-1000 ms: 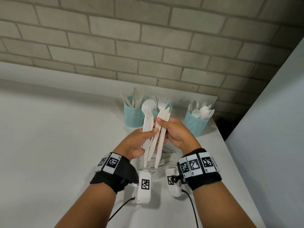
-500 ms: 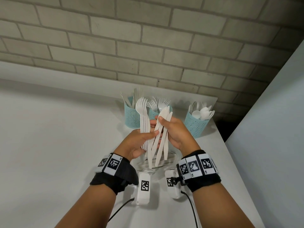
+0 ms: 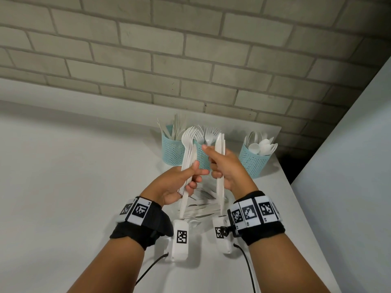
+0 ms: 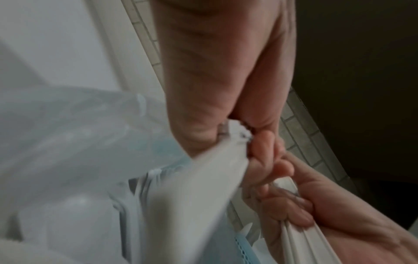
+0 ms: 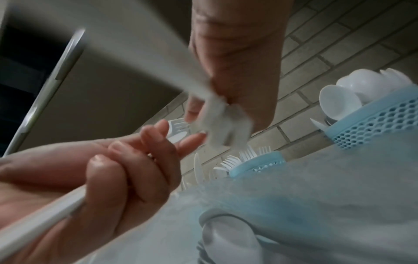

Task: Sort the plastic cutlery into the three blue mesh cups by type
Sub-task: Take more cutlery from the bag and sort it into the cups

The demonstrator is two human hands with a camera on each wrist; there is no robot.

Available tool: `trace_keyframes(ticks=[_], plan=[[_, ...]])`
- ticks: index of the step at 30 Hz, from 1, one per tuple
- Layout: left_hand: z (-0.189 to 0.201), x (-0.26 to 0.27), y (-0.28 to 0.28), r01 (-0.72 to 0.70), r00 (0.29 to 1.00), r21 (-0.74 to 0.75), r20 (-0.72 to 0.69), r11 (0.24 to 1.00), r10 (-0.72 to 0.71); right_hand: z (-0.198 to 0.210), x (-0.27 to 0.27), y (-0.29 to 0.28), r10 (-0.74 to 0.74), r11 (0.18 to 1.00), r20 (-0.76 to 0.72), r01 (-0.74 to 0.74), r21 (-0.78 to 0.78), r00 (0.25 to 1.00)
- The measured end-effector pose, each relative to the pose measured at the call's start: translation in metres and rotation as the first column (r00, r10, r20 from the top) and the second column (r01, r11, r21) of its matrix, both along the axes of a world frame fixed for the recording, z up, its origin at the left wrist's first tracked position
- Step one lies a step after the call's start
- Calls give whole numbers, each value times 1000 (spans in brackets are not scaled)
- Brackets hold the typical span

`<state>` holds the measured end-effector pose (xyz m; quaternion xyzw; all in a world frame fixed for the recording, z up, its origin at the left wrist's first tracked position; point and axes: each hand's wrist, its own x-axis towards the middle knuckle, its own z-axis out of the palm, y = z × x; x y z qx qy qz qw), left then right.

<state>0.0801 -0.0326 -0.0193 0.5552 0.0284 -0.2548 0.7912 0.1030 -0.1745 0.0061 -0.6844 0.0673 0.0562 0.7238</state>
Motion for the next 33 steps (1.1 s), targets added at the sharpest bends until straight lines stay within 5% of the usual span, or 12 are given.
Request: trace_keyframes(ticks=[13,19,24,29,33], plan=[[1,-1,-1,30,999,-28,-16,999,-31,0,-2,0,102,986,3,-101,-130,995],[-4,-3,0,-24,997,-153,-71,988,13,5,4,0,-120,991,81,114,77,989],[-8,-6,-9,-29,998,-55,-65,998,25,13,7,1,-263,959,152,240,152,953],[-3,-9,-18,-65,987,-217,-161,974,30,14,7,7,-337,903,231,244,353,913],[1,-8,-18,-182,973,-368,-204,912,112,12,3,9,-304,917,353,171,361,885]])
